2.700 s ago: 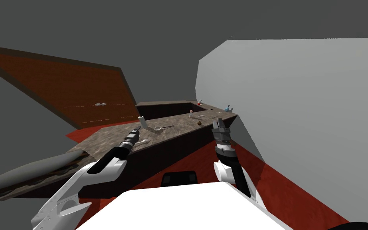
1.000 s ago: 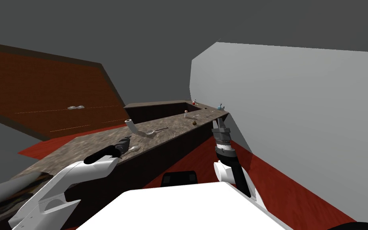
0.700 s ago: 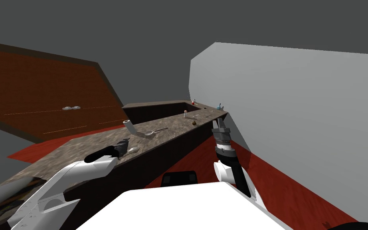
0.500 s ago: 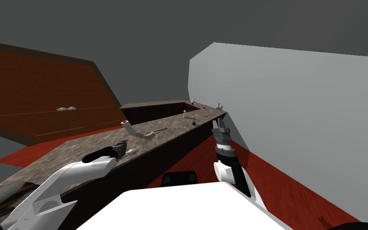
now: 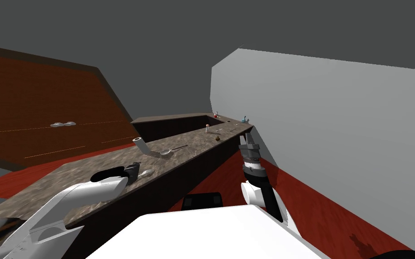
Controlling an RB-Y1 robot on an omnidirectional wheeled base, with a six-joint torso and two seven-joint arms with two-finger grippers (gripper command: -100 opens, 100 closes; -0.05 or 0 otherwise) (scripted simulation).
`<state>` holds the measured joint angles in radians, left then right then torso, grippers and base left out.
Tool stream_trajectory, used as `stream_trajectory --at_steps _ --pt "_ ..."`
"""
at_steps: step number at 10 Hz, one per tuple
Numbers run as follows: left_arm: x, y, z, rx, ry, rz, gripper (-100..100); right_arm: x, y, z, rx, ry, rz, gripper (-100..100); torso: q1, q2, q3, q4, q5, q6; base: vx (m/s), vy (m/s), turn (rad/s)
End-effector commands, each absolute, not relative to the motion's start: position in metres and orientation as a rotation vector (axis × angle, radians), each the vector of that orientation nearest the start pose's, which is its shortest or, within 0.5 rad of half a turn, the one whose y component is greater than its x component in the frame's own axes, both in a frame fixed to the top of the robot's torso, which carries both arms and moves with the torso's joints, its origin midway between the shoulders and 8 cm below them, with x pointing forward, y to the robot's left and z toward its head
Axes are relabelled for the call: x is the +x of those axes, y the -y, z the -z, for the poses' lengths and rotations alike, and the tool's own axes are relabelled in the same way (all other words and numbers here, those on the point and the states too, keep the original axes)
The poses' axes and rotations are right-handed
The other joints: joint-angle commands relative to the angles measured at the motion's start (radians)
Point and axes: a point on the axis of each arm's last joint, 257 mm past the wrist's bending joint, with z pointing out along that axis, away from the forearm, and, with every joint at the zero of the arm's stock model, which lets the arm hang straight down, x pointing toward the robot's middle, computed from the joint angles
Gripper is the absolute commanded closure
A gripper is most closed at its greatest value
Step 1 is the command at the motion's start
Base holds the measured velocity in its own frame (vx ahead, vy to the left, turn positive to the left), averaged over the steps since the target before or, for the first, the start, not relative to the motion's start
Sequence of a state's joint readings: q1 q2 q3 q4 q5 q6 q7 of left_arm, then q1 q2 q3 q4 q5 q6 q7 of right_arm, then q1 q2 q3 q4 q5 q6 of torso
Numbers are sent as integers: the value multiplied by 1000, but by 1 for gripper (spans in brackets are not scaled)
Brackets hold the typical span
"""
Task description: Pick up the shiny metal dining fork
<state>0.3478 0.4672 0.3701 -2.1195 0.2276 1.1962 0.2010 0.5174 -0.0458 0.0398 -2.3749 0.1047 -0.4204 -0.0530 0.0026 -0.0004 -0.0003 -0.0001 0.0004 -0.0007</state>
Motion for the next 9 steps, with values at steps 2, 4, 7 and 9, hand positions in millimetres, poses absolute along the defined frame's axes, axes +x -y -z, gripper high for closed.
stream_trajectory --at_steps 2,4,7,9 --pt "310 -521 288 -2022 -1360 260 -100 340 250 -44 589 -697 -1316 0 0 0 0 0 0 0 17 32 -75" --pt "300 -523 294 -2075 -1348 235 -100 340 250 -44 589 -697 -1315 0 -1 0 0 0 0 0 9 18 -35" --pt "283 -524 302 -2149 -1344 185 -100 340 250 -44 589 -697 -1315 0 0 0 0 0 0 0 13 35 -69" --pt "272 -525 307 -2203 -1335 153 -100 340 250 -44 589 -697 -1315 0 1 0 0 0 0 0 12 37 -66"
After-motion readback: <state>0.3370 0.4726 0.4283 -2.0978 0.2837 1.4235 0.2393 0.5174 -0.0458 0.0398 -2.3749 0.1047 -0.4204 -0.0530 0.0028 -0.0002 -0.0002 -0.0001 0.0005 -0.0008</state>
